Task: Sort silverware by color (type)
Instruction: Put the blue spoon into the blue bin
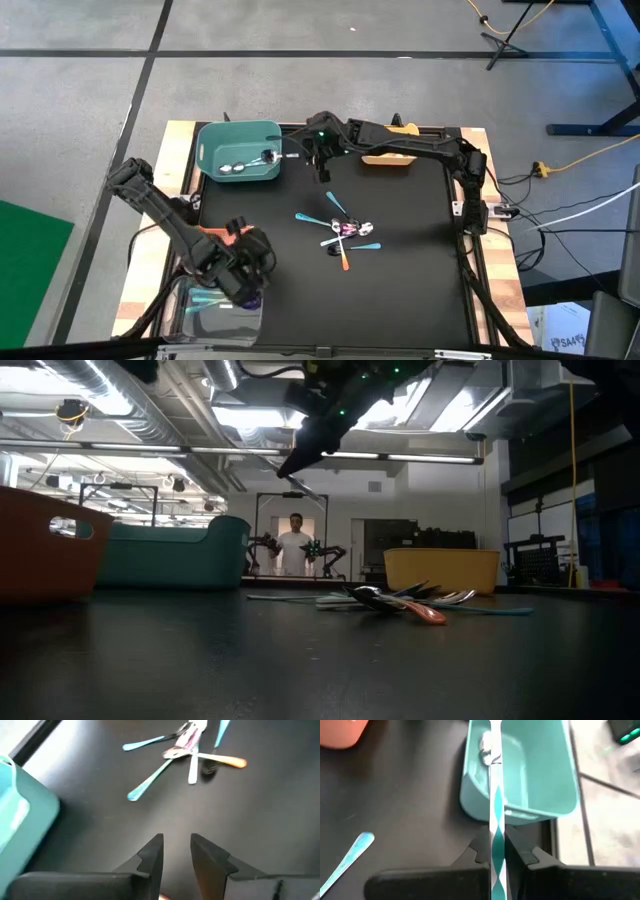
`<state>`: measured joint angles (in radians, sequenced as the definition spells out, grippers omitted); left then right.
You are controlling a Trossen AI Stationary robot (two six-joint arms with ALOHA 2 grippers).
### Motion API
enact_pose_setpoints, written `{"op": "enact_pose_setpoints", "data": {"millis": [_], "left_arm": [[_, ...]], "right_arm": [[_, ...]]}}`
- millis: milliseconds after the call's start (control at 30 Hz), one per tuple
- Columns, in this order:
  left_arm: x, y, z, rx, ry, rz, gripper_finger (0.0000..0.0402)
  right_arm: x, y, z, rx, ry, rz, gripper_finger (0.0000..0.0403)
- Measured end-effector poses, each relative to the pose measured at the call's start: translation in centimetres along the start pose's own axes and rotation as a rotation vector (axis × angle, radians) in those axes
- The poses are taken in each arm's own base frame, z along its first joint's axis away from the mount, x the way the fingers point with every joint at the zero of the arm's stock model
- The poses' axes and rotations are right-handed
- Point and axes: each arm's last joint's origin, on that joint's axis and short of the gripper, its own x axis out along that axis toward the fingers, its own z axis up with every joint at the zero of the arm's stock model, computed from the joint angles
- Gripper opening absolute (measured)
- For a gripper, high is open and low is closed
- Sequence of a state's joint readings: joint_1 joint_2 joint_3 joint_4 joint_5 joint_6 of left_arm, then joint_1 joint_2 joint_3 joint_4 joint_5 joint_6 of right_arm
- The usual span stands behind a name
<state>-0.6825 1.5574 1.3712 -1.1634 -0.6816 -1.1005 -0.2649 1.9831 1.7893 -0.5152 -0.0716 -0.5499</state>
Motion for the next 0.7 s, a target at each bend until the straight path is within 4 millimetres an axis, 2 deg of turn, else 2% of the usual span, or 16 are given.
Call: {"op": "enact_pose_setpoints", "data": {"millis": [267, 533, 700], "left_arm": [[2.2, 2.0, 2.5, 0.146, -0.040, 0.138, 0.0092], [4.3, 4.0, 5.2, 0.323, -0.074, 0.273, 0.0092], [6.0, 5.3, 7.3, 0.358, -0.081, 0.288, 0.0092]], "right_arm": [[0.0, 0.0, 0.4, 0.049, -0.042, 0.005, 0.0014], [-0.1, 1.0, -1.3, 0.219, 0.141, 0.090, 0.0014], [-0.3, 1.8, -1.6, 0.278, 0.214, 0.126, 0.0014]]}}
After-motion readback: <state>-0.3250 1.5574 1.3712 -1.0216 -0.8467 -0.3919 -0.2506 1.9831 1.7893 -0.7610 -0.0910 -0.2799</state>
